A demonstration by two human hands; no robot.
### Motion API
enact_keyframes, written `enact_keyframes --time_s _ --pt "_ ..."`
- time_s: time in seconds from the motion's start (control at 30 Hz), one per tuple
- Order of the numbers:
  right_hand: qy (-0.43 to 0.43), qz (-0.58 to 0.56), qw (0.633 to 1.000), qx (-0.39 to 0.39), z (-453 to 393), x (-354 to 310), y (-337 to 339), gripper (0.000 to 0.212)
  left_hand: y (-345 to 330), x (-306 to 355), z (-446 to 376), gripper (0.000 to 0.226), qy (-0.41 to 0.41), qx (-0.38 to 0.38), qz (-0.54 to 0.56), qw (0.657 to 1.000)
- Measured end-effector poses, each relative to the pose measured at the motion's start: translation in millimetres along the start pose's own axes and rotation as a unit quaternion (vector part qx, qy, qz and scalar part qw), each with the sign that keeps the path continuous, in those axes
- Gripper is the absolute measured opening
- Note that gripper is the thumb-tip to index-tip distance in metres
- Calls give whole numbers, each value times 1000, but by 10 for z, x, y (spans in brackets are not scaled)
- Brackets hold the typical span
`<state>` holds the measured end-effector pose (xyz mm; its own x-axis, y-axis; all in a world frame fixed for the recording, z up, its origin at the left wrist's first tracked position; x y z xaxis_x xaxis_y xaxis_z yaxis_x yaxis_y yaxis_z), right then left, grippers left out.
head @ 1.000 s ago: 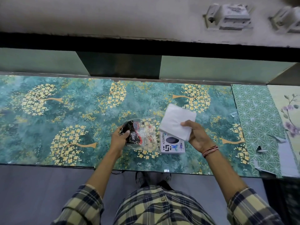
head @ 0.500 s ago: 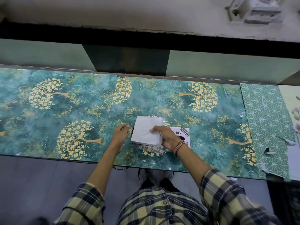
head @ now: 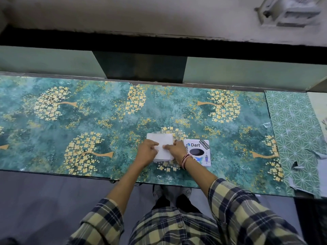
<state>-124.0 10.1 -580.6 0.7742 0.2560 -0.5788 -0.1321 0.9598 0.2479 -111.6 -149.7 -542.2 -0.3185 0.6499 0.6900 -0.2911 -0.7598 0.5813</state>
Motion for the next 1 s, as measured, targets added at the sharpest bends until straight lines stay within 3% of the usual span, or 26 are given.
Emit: enact_keyframes --time_s 0.1,0.27,0.33,0.43,0.57,0.73,0.9,1.0 --pt "62 111 990 63 296 -221 148 28 -91 -28 -26 40 -1 -39 -40 998" --pt "173 205 946 185 520 -313 550 41 -122 84 -73 43 -37 -19 -88 995" --pt "136 274 929 207 540 -270 666 54 -150 123 -81 44 -52 -24 -103 993" --pt "6 340 927 158 538 -128 754 90 -197 104 -80 44 -52 -59 -150 985" --pt "-52 304 947 89 467 110 765 123 -208 176 -67 45 -58 -53 -171 982" --pt "-33 297 947 116 459 121 888 128 -207 183 -64 44 -58 -83 -195 976" --pt "2 159 981 108 401 40 1176 122 -137 326 -90 40 -55 -33 -66 996" --pt "58 14 996 70 505 -44 1332 86 -134 543 -30 33 -31 -27 120 992"
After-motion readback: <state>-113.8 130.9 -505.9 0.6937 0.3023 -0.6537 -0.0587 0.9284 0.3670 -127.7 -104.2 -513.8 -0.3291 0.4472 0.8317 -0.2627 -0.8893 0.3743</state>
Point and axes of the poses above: each hand's wrist, its own z-axis away from the middle knuckle, its own y-axis out of the back of the hand, x = y × z, the point moved 2 cm from there along -z, towards the middle knuckle, and after that the axes turned 3 degrees about z, right-handed, at the moved point
